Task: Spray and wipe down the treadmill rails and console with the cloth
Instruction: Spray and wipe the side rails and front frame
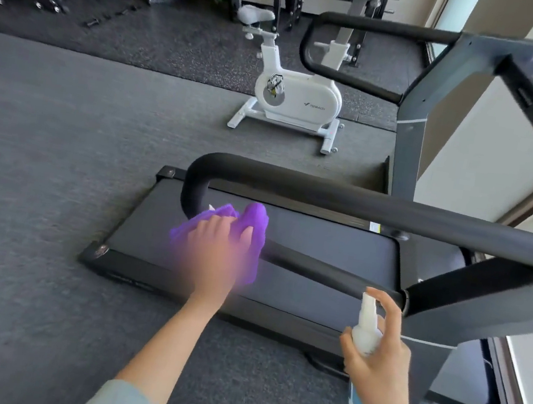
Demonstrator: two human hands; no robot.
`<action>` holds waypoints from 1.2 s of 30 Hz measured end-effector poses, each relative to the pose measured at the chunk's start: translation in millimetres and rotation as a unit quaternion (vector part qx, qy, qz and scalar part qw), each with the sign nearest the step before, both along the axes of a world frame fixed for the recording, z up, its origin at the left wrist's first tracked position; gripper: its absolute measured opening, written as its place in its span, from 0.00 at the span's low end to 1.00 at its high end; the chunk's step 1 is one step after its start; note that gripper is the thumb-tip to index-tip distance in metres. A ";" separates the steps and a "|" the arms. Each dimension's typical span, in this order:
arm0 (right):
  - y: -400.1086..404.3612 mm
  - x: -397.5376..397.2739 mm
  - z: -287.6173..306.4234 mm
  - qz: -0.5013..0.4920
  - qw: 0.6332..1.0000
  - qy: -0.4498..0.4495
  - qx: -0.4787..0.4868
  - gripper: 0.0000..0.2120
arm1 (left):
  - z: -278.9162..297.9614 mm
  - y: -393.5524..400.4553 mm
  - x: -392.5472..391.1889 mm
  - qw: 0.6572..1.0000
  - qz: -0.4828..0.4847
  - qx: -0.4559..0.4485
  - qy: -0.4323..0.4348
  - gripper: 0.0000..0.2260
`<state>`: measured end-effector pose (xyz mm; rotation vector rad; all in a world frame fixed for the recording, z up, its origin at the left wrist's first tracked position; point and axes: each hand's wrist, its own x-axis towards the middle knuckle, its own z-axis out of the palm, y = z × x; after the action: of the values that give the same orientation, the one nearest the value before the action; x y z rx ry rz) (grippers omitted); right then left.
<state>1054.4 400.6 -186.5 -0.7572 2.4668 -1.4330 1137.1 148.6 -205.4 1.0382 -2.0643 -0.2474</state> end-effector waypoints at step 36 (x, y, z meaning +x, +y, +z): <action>-10.5 -16.0 5.1 0.025 0.999 -0.011 0.046 0.41 | 34.4 -42.8 -19.6 0.945 0.159 0.075 0.277 0.40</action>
<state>1038.4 390.1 -181.4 -0.7734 2.4595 -1.2940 1117.5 105.8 -171.0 1.2112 -1.3697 -0.4741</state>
